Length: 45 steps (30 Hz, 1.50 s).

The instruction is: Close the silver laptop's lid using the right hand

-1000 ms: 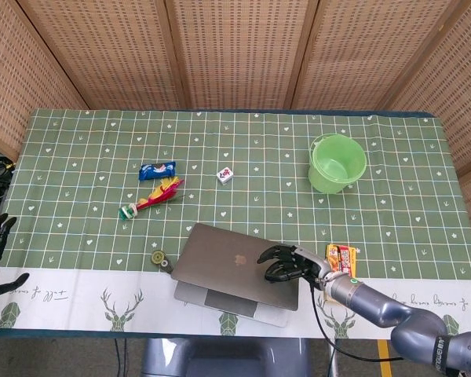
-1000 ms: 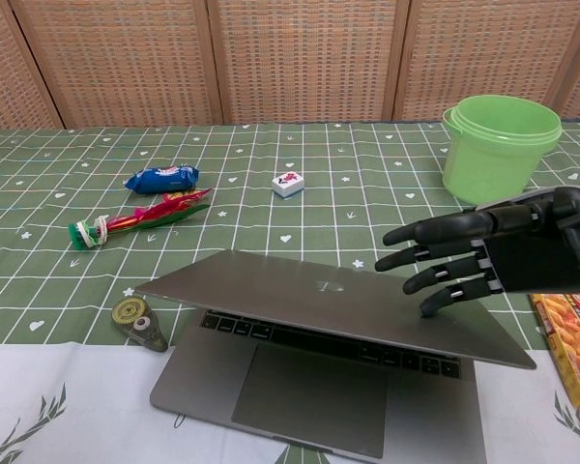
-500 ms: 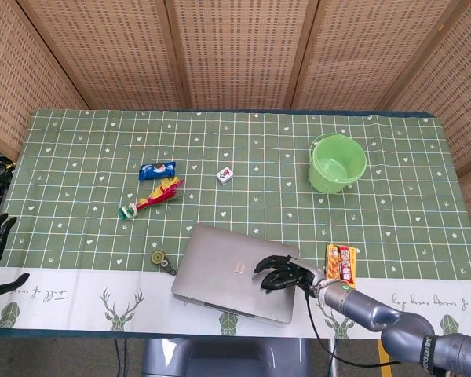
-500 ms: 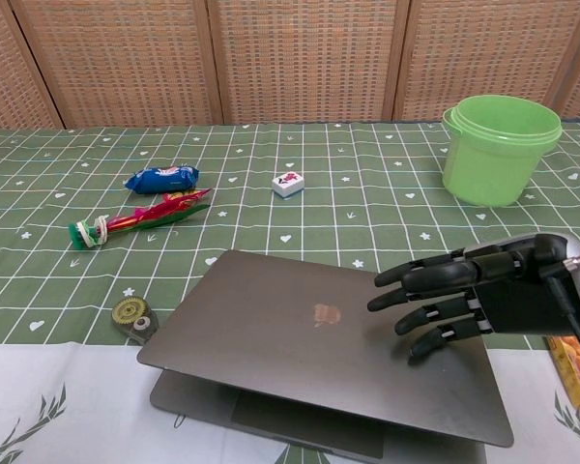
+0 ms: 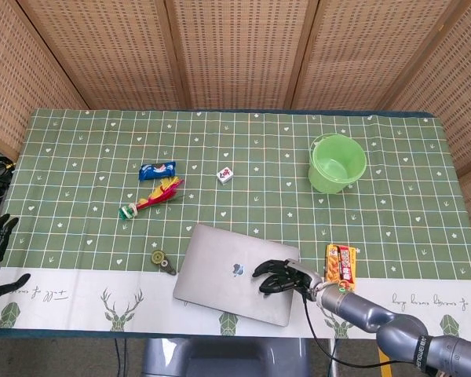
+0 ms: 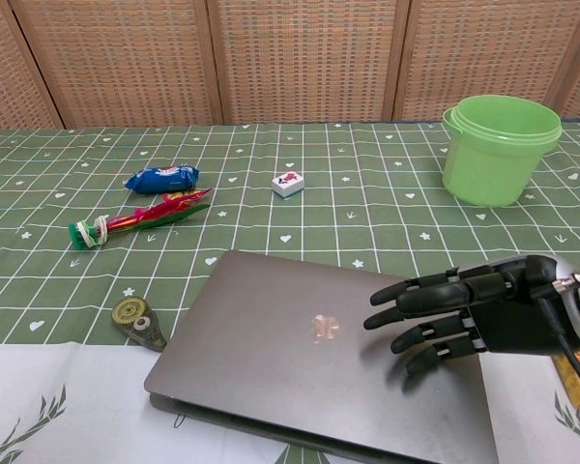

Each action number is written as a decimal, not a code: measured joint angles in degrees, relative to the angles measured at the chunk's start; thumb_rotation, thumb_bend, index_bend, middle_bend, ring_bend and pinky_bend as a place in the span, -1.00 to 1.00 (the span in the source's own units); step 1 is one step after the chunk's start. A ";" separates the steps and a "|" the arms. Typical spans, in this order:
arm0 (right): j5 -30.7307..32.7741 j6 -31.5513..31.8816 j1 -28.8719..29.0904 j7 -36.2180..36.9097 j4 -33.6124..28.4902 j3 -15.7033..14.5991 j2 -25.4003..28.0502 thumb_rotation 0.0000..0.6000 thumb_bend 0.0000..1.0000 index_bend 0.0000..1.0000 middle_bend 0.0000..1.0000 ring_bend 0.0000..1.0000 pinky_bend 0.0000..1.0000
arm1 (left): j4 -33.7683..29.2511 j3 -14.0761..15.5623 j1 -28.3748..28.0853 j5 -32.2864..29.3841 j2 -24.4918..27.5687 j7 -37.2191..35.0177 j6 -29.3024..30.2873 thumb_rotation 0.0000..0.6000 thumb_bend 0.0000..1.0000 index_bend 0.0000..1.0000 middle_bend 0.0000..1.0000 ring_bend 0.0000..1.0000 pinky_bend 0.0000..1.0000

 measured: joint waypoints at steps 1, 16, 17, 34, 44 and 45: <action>0.19 -0.33 -0.22 -0.40 0.11 0.31 -0.14 0.87 -0.74 -0.22 -0.25 -0.15 -0.13 | 0.00 0.01 0.00 0.01 -0.01 0.01 0.01 1.00 -1.00 -1.00 -1.00 -1.00 -1.00; 5.46 -6.59 -3.81 -9.07 1.48 5.73 -2.26 0.87 -0.74 -0.23 -0.26 -0.15 -0.14 | 0.03 0.04 0.02 0.14 -0.09 0.08 0.09 1.00 -1.00 -1.00 -1.00 -1.00 -1.00; 5.82 -6.89 -4.01 -9.64 1.50 6.09 -2.31 0.87 -0.74 -0.23 -0.26 -0.15 -0.15 | 0.04 0.04 0.03 0.13 -0.10 0.05 0.10 1.00 -1.00 -1.00 -1.00 -1.00 -1.00; 6.63 -1.85 -13.88 -22.32 -3.79 15.26 -1.58 0.96 -0.64 -0.35 -0.62 -0.48 -0.50 | -0.18 0.09 0.17 0.54 -0.02 0.16 0.60 1.00 -1.00 -1.00 -1.00 -1.00 -1.00; -4.12 5.96 -21.02 -25.64 -6.52 19.35 -1.58 0.94 -0.64 -0.64 -0.90 -0.80 -0.93 | -0.49 0.27 0.29 1.29 -0.08 0.76 1.17 1.00 -1.00 -1.00 -1.00 -1.00 -1.00; -6.18 7.38 -21.61 -25.61 -6.54 19.30 -1.51 0.95 -0.64 -0.67 -0.94 -0.83 -0.96 | -0.51 0.30 0.32 1.38 -0.09 0.82 1.26 1.00 -1.00 -1.00 -1.00 -1.00 -1.00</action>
